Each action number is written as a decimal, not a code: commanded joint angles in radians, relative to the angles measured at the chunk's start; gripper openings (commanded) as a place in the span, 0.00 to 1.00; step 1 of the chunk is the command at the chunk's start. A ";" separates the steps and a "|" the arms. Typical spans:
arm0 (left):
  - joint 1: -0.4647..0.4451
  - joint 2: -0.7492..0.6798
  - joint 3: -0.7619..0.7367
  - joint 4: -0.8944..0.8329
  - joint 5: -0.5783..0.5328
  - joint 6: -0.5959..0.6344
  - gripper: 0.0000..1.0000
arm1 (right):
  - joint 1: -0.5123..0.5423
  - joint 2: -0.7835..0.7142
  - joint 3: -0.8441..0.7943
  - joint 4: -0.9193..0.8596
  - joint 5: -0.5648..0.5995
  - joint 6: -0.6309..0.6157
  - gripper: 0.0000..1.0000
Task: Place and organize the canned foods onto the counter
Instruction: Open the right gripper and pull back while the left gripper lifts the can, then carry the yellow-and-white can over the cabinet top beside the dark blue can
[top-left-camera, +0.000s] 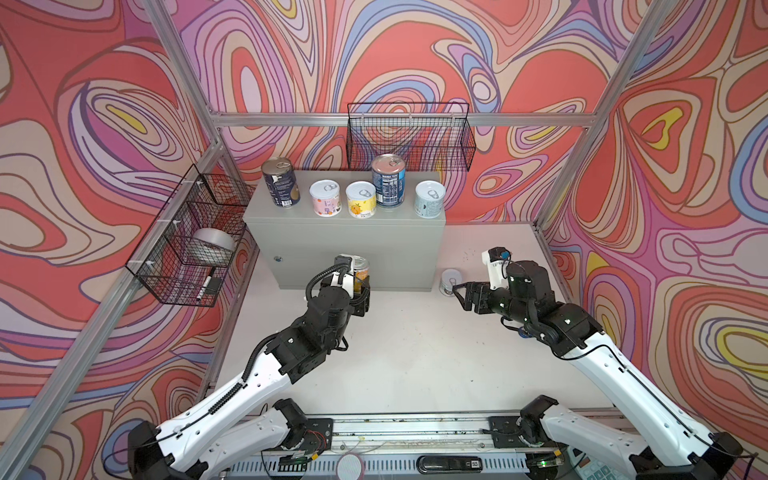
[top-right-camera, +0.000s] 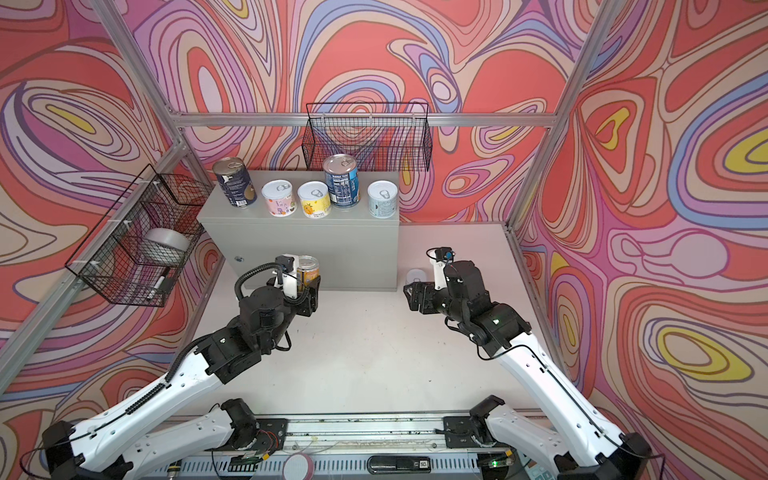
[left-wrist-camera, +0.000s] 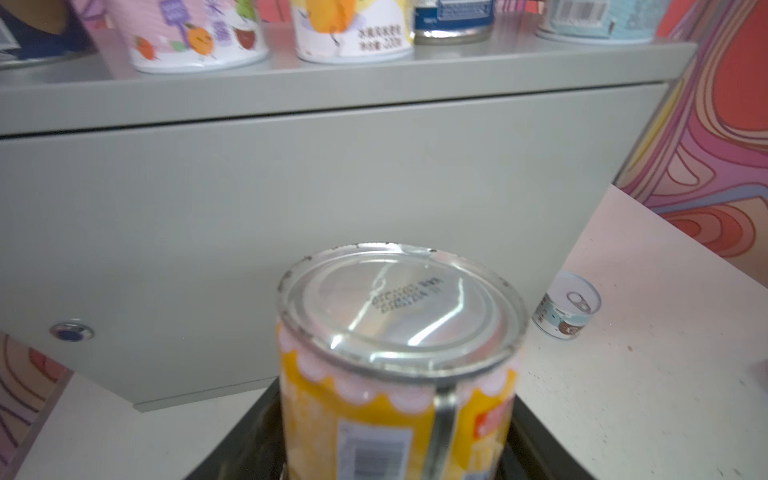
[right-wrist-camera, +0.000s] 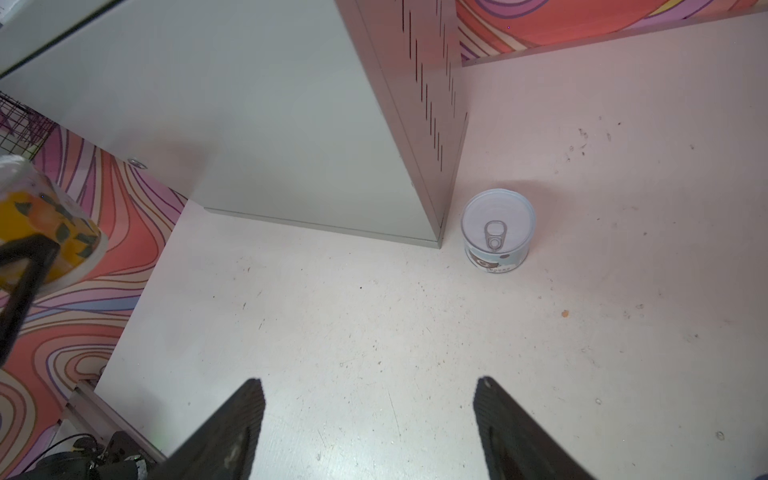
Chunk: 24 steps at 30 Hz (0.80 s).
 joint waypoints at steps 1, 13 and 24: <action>0.038 -0.019 0.090 -0.037 -0.109 -0.021 0.46 | -0.003 -0.003 0.019 0.015 -0.052 -0.022 0.82; 0.198 0.078 0.291 -0.068 -0.108 0.038 0.47 | -0.003 -0.011 0.009 0.015 -0.065 -0.058 0.82; 0.307 0.210 0.445 -0.069 -0.036 0.067 0.44 | -0.003 -0.029 -0.002 0.023 -0.097 -0.081 0.83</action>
